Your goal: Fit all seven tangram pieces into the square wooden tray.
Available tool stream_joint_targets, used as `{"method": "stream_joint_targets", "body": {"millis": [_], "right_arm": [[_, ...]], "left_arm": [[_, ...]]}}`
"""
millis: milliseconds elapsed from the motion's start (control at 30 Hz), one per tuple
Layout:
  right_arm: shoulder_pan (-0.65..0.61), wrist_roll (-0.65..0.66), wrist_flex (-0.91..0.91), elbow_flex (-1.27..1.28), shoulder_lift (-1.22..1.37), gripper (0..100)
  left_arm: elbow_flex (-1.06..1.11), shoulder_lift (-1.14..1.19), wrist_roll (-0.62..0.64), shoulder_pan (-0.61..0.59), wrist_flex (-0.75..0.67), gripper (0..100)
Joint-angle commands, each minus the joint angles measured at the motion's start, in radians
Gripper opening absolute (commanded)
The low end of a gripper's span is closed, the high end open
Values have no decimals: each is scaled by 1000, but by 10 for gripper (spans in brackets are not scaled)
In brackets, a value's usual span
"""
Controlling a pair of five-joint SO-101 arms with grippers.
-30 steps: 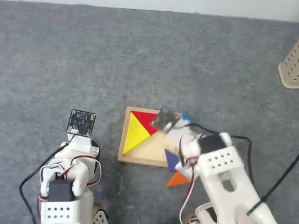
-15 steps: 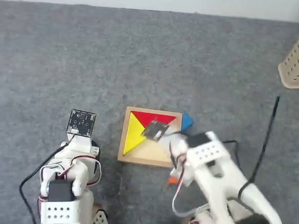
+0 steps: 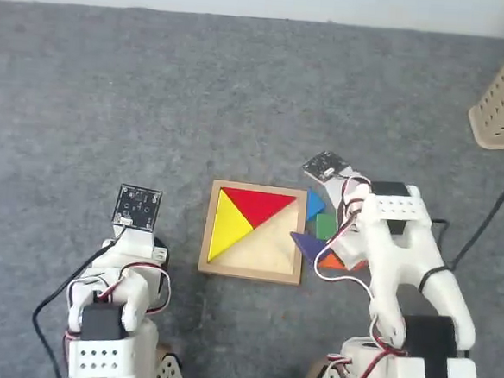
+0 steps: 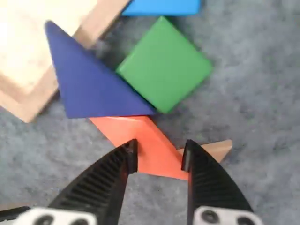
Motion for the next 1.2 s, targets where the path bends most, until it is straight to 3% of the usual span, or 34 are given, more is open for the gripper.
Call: {"method": "stream_joint_targets", "body": {"millis": [0, 167, 333, 567, 867, 1167], "right_arm": [[-12, -58, 7, -51, -96, 169], [-82, -123, 97, -51, -189, 171], [-145, -97, 143, -44, -216, 172], [-116, -8, 84, -41, -79, 299], [-110, 32, -1, -43, 96, 299], [-110, 26, -2, -46, 119, 110]], "left_arm": [[-8, -21, 8, 2, 0, 71], [-8, -21, 8, 2, 0, 71], [-8, -21, 8, 2, 0, 71], [-8, -21, 8, 2, 0, 71], [-8, -21, 8, 2, 0, 71], [-8, -21, 8, 2, 0, 71]]}}
